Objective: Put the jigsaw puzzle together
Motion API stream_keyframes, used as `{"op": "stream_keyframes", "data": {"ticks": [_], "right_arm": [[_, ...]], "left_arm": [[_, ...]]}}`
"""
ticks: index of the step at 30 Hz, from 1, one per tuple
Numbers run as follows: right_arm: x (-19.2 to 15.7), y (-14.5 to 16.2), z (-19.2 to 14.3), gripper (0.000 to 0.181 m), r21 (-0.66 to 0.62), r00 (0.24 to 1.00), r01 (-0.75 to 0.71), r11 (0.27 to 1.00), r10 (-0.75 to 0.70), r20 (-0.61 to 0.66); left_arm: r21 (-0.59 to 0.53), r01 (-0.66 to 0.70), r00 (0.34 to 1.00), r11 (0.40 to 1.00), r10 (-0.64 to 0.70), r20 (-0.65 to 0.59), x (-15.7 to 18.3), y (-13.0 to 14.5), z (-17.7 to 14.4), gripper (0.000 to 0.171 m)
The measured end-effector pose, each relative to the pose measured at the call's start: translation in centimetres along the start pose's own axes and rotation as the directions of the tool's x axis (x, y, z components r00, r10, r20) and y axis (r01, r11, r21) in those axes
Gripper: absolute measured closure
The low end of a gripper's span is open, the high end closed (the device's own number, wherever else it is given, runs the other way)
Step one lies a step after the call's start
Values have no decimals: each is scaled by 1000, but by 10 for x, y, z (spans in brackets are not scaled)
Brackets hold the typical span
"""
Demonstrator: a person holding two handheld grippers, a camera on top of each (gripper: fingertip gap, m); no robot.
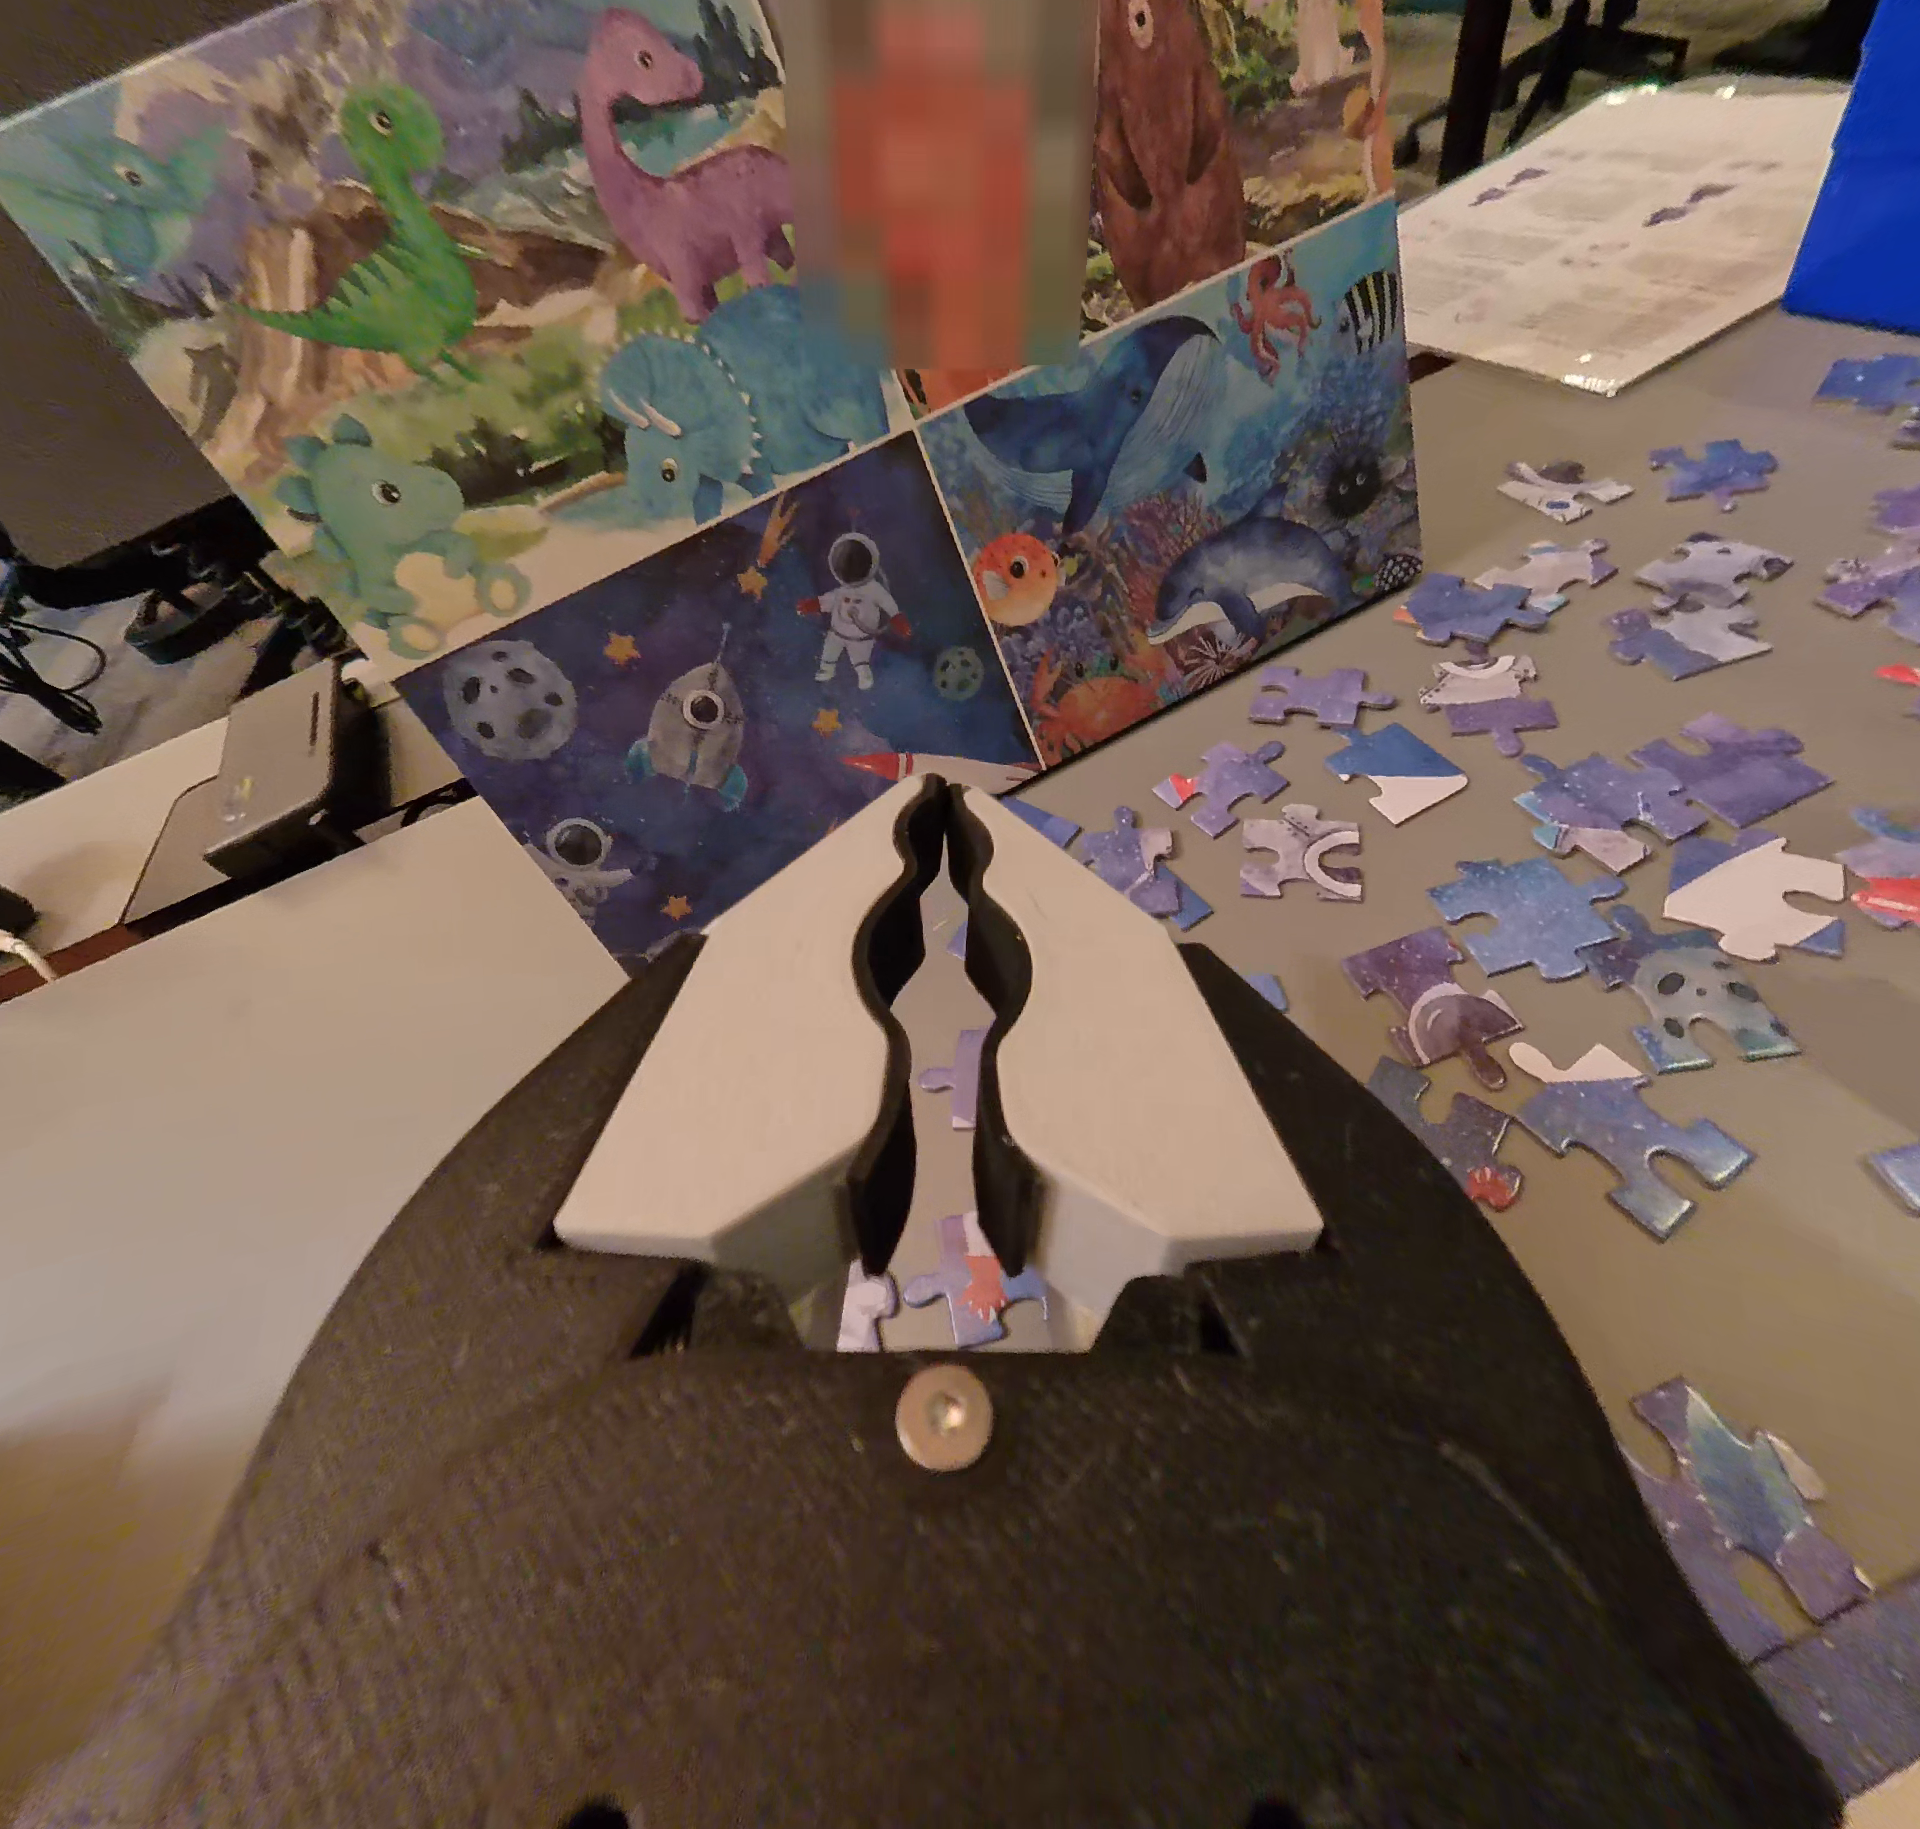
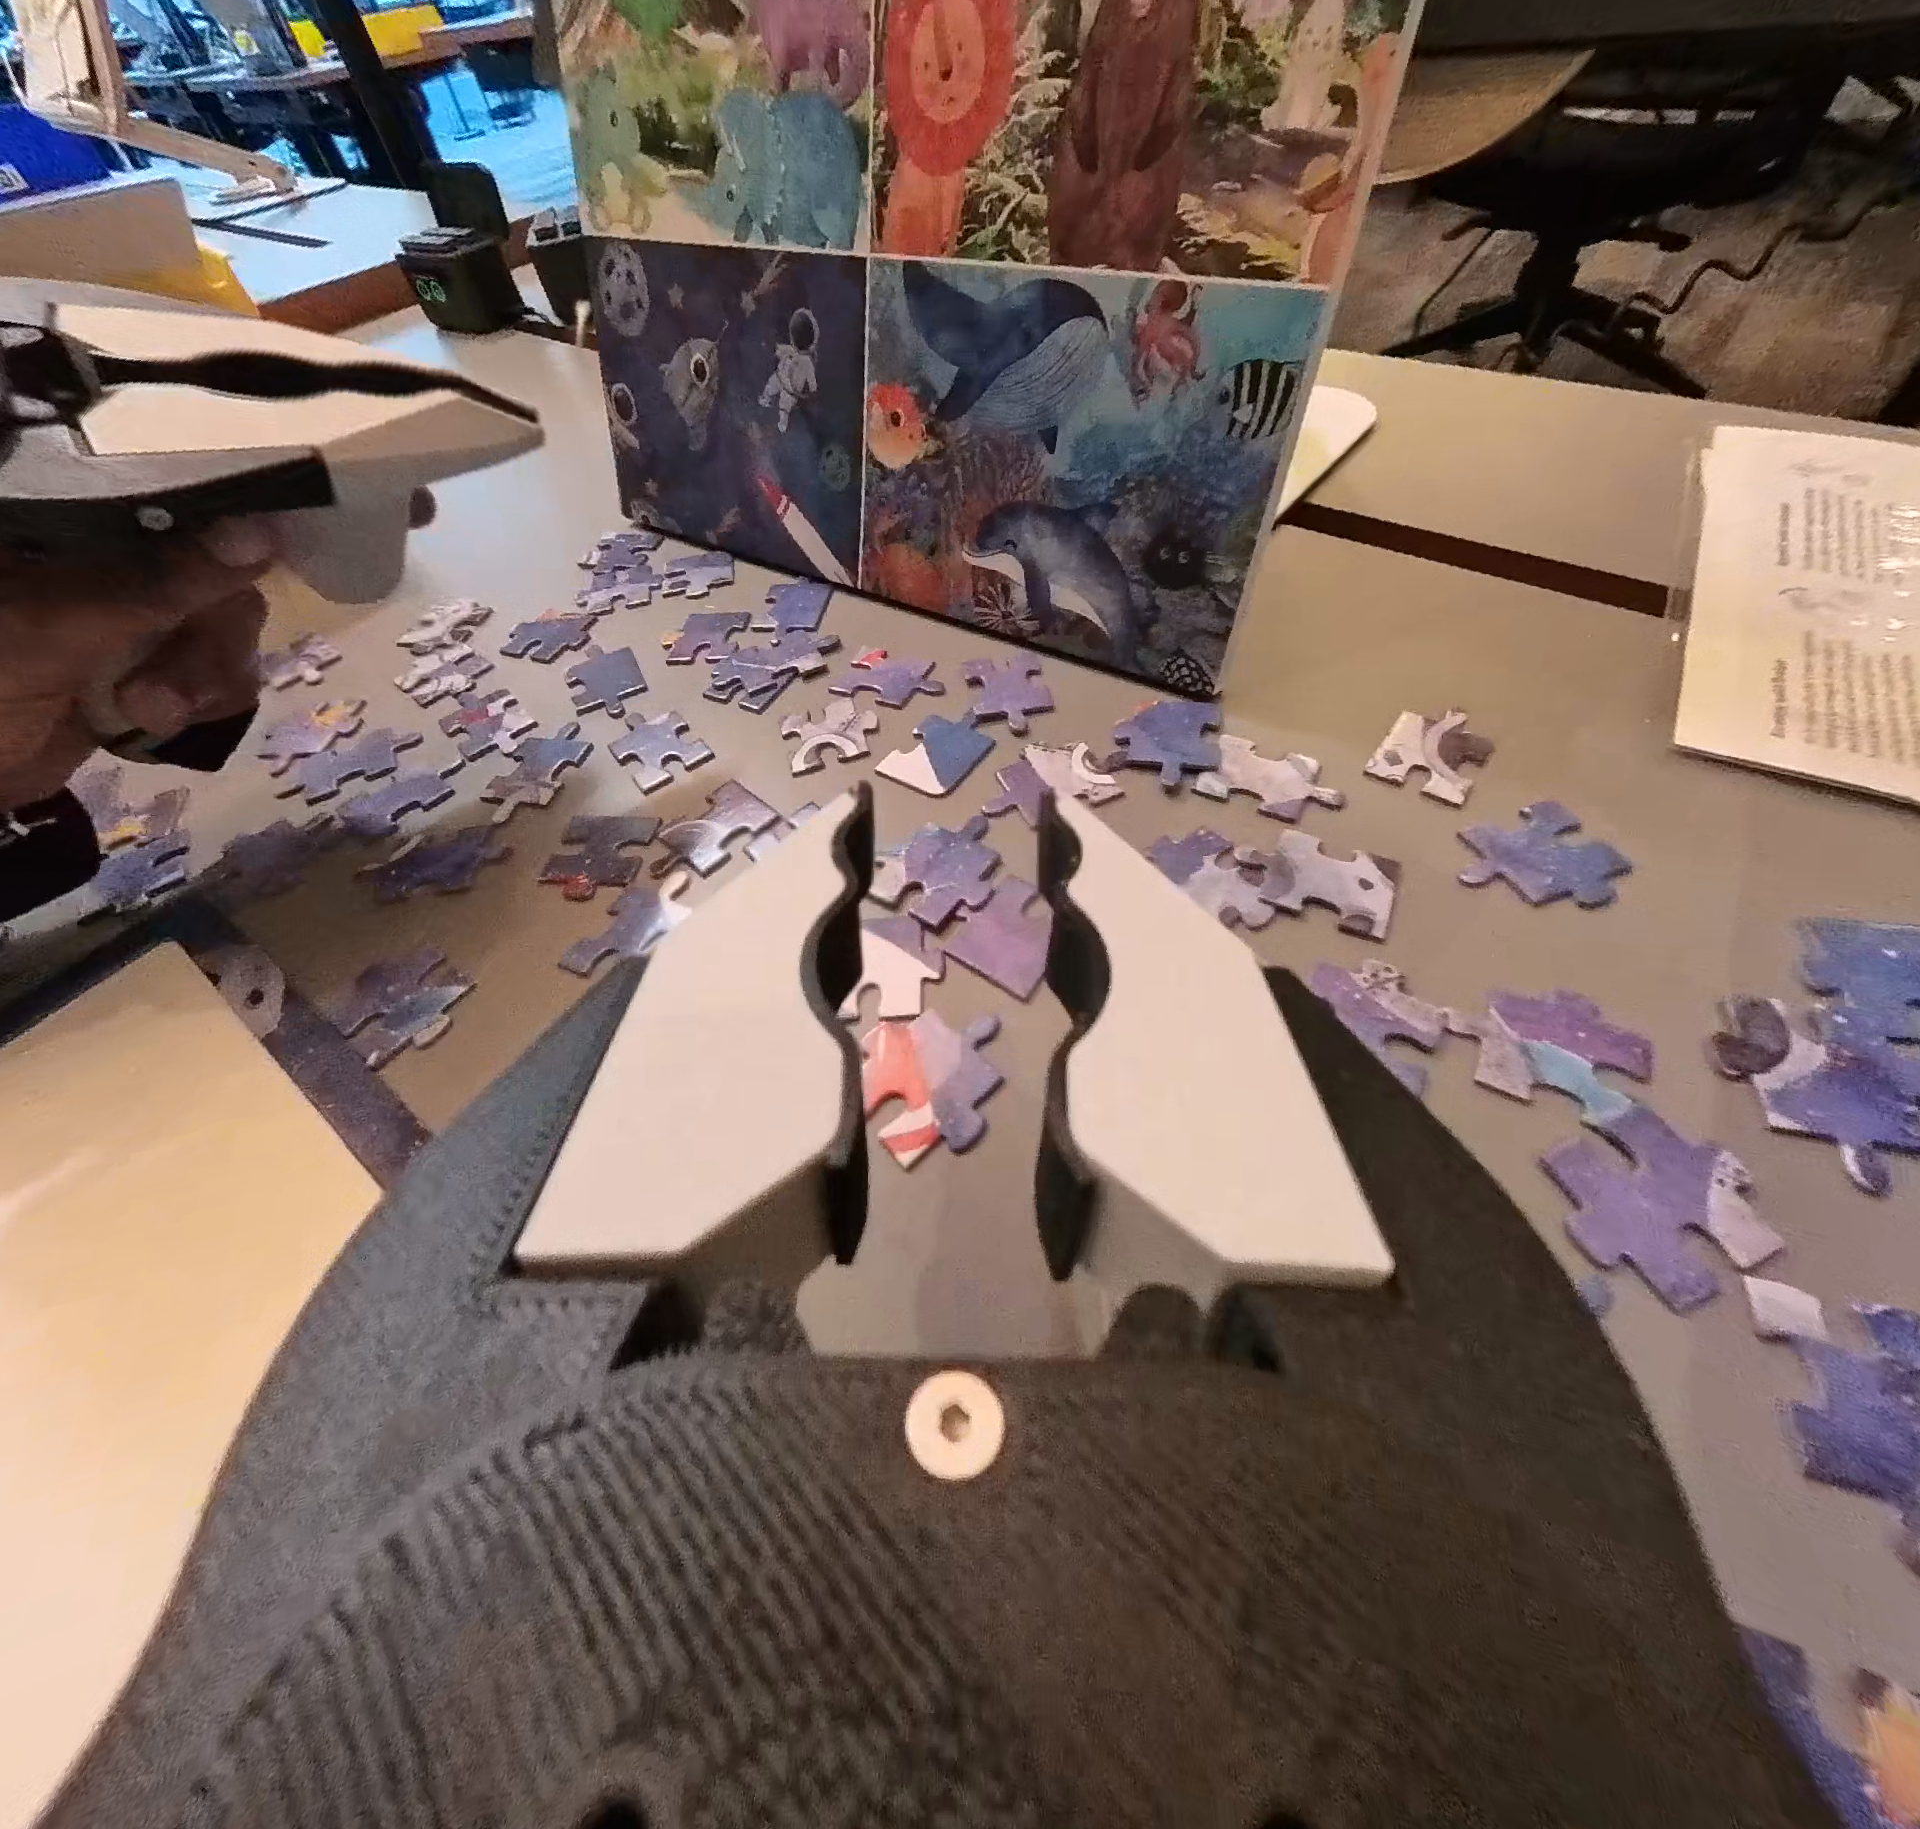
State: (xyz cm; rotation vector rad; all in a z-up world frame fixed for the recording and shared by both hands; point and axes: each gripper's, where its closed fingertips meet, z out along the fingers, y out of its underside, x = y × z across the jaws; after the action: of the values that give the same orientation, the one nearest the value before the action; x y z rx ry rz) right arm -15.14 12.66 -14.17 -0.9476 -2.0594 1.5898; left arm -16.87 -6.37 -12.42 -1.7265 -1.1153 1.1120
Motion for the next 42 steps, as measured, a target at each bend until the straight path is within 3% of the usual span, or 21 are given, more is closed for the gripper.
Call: {"op": "stream_keyframes", "data": {"ticks": [3,8,16,27,42], "right_arm": [[1,2,-1,152,-22,999,35,999,-35,-15],[-11,-5,-4,152,-13,999,35,999,-35,21],[-3,-7,-7,153,2,1000,25,1000,-25,4],[7,-12,-13,154,34,999,-40,999,39,14],[0,-11,-11,154,15,997,-54,998,53,59]], "left_arm": [[18,17,1000,1000,-17,5,-3,-3,-1,171],[-44,19,999,999,-18,27,-8,16,10,171],[-8,201,979,980,-201,29,-33,18,9,171],[26,200,978,979,-201,49,-40,14,6,171],[3,139,990,990,-138,-41,-10,10,7,171]]}}
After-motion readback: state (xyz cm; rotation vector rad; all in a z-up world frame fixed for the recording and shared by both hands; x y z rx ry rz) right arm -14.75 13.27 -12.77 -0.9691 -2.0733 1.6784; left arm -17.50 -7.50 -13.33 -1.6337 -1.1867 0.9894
